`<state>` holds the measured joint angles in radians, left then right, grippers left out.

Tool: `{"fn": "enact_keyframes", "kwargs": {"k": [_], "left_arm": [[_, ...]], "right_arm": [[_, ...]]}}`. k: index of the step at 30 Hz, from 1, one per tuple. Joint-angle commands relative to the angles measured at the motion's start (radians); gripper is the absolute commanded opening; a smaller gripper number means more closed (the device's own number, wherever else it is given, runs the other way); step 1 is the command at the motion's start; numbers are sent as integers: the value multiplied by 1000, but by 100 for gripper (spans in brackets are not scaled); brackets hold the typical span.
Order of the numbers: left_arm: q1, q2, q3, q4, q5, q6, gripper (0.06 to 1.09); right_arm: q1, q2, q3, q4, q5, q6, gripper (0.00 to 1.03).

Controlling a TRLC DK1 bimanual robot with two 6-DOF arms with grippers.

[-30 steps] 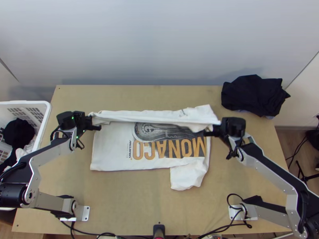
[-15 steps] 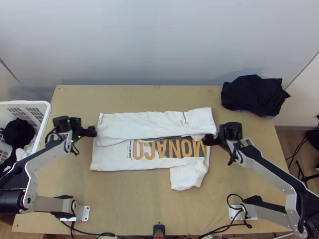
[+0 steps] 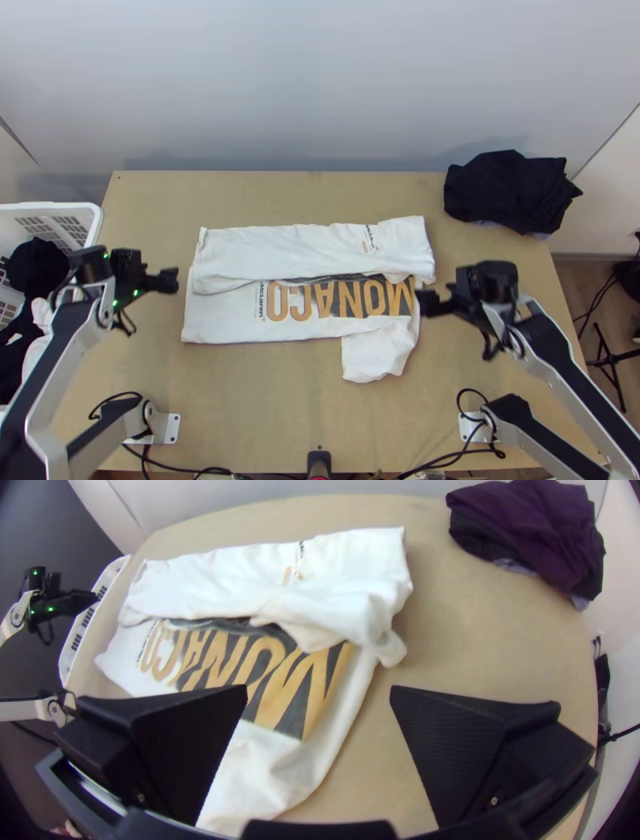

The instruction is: Fold the t-shirt

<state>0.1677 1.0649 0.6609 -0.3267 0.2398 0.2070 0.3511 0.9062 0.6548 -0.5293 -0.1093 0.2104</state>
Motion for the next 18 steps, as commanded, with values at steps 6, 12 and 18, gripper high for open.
{"fn": "enact_keyframes", "kwargs": {"k": [6, 12, 18], "left_arm": [[-23, -230, 14, -612, 121, 150, 104], [-27, -36, 39, -663, 141, 184, 104], [-17, 98, 48, -698, 170, 266, 104]], "right_arm": [[61, -211, 5, -299, -179, 70, 96], [134, -132, 22, -322, -242, 53, 97], [170, -53, 39, -373, -248, 35, 98]]}}
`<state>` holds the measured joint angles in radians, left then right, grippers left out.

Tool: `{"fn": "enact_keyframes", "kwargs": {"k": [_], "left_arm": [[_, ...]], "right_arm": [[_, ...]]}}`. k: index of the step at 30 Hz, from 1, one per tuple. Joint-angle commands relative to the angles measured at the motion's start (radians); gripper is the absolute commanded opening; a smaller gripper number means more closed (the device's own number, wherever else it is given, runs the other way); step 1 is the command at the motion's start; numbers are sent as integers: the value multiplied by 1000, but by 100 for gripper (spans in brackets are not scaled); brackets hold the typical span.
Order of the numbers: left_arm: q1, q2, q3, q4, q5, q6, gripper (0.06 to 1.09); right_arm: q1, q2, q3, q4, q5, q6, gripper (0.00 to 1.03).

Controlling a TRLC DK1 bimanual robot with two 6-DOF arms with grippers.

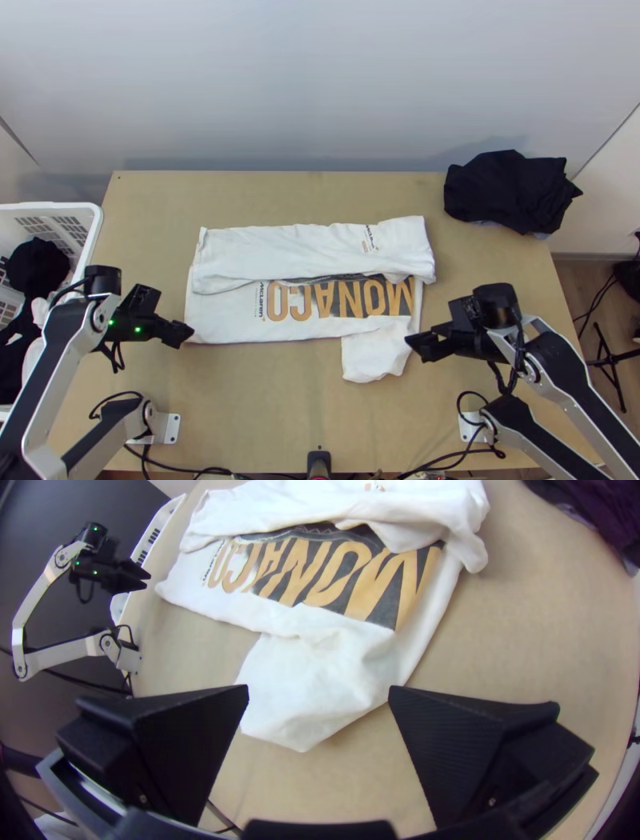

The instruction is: Fold the t-shirt

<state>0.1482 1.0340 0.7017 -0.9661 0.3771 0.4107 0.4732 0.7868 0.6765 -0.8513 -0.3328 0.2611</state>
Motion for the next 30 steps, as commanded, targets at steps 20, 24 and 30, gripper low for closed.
{"fn": "enact_keyframes", "kwargs": {"k": [20, 24, 30], "left_arm": [[-9, 182, -16, 96, 59, 13, 104], [-30, 186, -22, 121, 59, -19, 104], [-52, 184, -41, 231, 59, -110, 103]], "right_arm": [[239, 379, -26, 15, -51, -146, 98], [257, 407, -26, 15, -51, -143, 98], [274, 419, -34, 92, -9, -135, 97]]}}
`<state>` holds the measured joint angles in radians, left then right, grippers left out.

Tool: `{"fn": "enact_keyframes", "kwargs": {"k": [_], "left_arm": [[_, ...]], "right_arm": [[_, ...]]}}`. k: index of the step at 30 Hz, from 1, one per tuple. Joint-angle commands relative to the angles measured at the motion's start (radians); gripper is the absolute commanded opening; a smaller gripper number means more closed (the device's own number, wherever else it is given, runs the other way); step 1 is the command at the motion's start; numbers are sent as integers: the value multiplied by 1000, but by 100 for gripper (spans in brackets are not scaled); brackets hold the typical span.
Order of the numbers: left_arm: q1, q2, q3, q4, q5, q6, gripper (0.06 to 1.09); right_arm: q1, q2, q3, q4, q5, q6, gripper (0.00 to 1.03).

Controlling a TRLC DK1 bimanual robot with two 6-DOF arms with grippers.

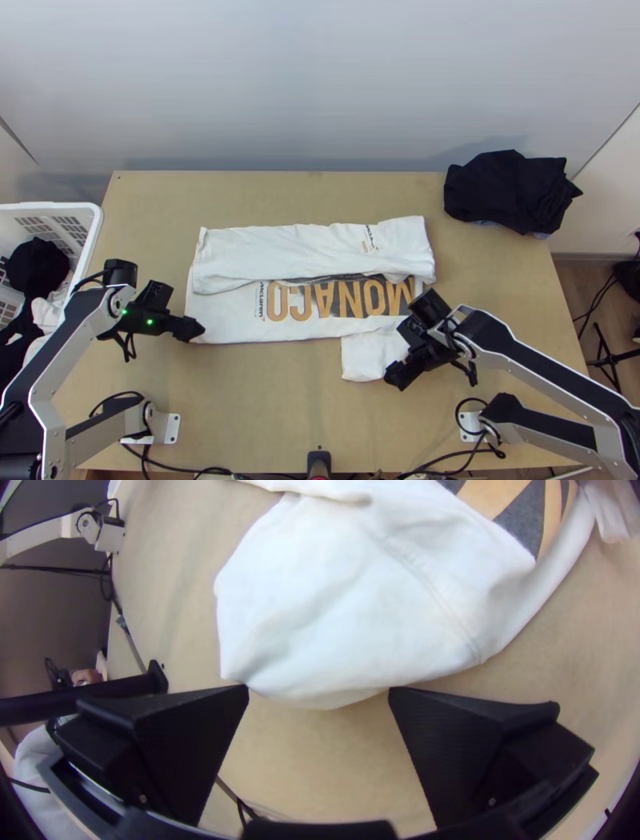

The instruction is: Fold the t-shirt

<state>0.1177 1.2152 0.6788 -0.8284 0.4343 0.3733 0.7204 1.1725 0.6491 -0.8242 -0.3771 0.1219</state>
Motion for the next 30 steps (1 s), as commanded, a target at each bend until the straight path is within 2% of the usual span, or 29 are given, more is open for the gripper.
{"fn": "enact_keyframes", "kwargs": {"k": [1, 7, 10, 11, 13, 15, 16, 20, 21, 22, 23, 24, 25, 30], "left_arm": [[-29, 4, -24, 104, 1, -86, 103], [-115, 3, -51, 110, 1, -128, 103], [-105, 4, -56, 121, 1, -131, 103], [-105, 6, -62, 121, 0, -128, 100], [-115, 6, -78, 130, 1, -123, 82], [-127, 0, -84, 130, 1, -114, 55], [-130, -3, -84, 129, 1, -112, 44], [-122, 4, -58, 117, -2, -112, 42], [-107, 1, -48, 110, -2, -108, 42], [-96, 1, -33, 84, -3, -94, 50], [-81, 4, -12, 52, -6, -80, 71], [-59, 0, 8, 9, -5, -60, 97], [-43, -17, 22, -15, -5, -42, 104], [-21, -94, 27, -54, -5, -19, 104]], "right_arm": [[27, 41, -5, 85, 37, 12, 97], [33, 79, -6, 126, 47, 30, 97], [54, 81, -16, 165, 99, 30, 85], [59, 82, -14, 168, 104, 27, 79], [73, 87, -8, 171, 107, 24, 62], [85, 87, 3, 172, 107, 21, 42], [90, 87, 6, 172, 107, 19, 37], [90, 92, 12, 172, 106, 27, 37], [90, 92, 12, 171, 106, 28, 37], [88, 90, 11, 171, 106, 28, 38], [90, 90, 9, 171, 106, 28, 38], [90, 88, 9, 171, 106, 30, 38], [90, 87, 7, 171, 106, 28, 38], [90, 85, 7, 171, 106, 24, 38]]}}
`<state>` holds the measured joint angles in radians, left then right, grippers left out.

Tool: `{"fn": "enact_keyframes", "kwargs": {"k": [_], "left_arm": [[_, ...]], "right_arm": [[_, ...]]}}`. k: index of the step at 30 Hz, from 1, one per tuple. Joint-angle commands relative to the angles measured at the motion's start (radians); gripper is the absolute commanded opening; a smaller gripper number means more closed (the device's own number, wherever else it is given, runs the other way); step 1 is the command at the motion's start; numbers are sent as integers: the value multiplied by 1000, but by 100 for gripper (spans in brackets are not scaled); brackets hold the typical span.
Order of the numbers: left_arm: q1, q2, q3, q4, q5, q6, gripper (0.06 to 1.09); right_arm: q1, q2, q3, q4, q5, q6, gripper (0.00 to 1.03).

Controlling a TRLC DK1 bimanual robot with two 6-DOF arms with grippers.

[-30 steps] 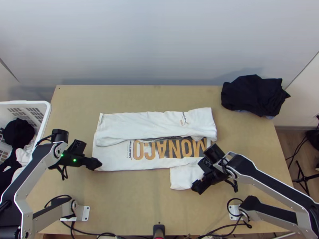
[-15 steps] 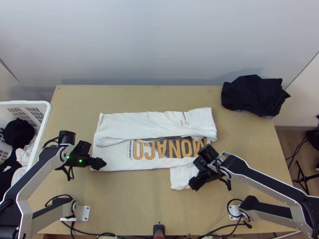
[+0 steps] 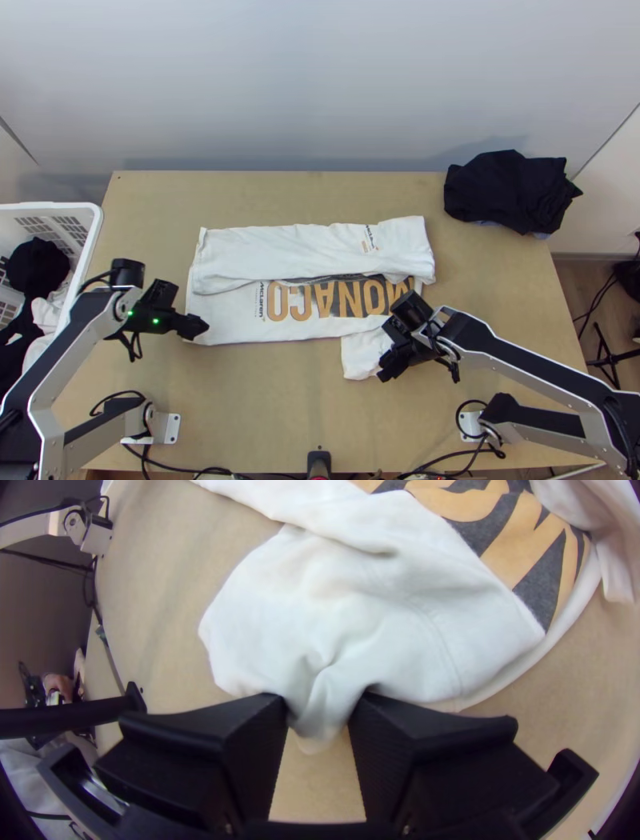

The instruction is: Fold the t-shirt

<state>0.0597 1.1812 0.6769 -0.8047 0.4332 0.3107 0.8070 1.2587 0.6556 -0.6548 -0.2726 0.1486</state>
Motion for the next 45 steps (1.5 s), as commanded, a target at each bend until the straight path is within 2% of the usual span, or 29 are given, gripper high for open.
{"fn": "enact_keyframes", "kwargs": {"k": [1, 22, 24, 25, 26, 27, 35, 42, 43, 45], "left_arm": [[34, -63, 24, -94, -4, 57, 104], [-57, 78, -23, -70, -16, 133, 103], [-55, 75, -25, -53, -14, 128, 85], [-49, 75, -22, -34, -13, 114, 66], [-47, 74, -20, -22, -10, 113, 42], [-49, 74, -17, 2, -10, 108, 12], [-38, 72, -14, 41, -7, 82, 10], [43, 81, 85, 35, -8, 61, 10], [60, 87, 113, 27, -7, 57, 10], [89, 90, 162, 9, -5, 47, 10]], "right_arm": [[3, -1, 4, 1, 1, -1, 38], [3, 8, 18, -6, 3, -6, 38], [1, 10, 19, -6, 3, -7, 38], [3, 10, 21, -6, 3, -7, 38], [3, 11, 22, -5, 3, -7, 38], [3, 13, 24, -5, 3, -7, 38], [3, 21, 19, 3, 13, -4, 37], [-32, 5, 64, -5, 32, -1, 37], [-49, 5, 88, -14, 32, -1, 34], [-78, 7, 127, -17, 33, -7, 14]]}}
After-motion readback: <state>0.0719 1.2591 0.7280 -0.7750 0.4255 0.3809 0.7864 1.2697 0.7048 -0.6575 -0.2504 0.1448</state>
